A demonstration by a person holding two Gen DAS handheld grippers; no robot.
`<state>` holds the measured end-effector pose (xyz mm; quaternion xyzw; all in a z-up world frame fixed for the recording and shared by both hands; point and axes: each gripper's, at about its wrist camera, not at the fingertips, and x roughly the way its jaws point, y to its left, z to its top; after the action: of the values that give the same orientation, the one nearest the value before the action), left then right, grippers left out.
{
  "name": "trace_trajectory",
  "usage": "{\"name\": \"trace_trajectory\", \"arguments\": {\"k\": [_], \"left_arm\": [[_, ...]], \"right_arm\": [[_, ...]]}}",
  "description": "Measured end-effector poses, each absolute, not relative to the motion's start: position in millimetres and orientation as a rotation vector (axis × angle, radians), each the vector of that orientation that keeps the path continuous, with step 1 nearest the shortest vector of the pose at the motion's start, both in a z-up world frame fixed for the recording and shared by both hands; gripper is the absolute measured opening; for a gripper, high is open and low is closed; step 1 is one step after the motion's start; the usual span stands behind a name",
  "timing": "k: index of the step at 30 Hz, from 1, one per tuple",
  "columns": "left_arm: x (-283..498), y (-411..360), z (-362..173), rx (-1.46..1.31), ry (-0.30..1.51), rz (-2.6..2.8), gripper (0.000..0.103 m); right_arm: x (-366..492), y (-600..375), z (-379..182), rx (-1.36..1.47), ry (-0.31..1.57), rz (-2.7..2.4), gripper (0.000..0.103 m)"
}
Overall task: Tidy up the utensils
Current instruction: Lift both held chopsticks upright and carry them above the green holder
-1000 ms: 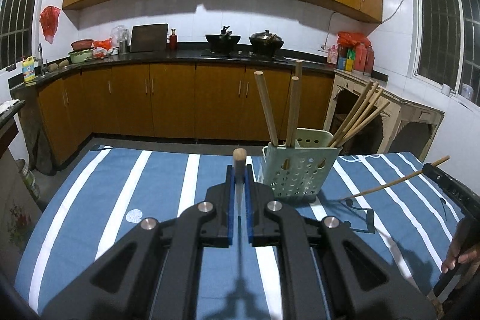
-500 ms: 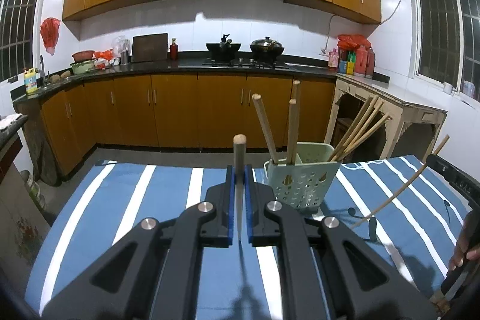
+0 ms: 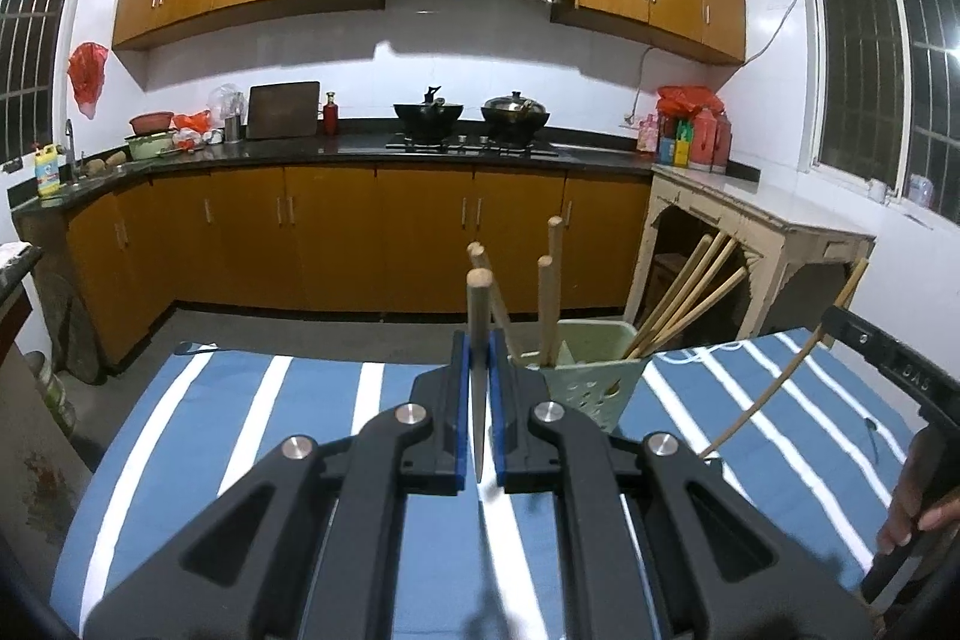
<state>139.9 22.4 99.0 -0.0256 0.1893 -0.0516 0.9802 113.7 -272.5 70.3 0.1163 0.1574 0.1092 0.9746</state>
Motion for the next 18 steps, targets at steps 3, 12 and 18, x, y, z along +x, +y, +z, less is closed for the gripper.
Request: {"name": "trace_trajectory", "arguments": {"k": [3, 12, 18], "left_arm": [[137, 20, 113, -0.066, 0.361, -0.131, 0.007], [131, 3, 170, -0.106, 0.254, -0.229, 0.007], [140, -20, 198, -0.090, 0.168, -0.212, 0.007]], "right_arm": [[113, -272, 84, 0.251, 0.288, 0.248, 0.008], [109, -259, 140, 0.261, 0.153, 0.330, 0.007], [118, -243, 156, 0.232, 0.086, 0.324, 0.007]]}}
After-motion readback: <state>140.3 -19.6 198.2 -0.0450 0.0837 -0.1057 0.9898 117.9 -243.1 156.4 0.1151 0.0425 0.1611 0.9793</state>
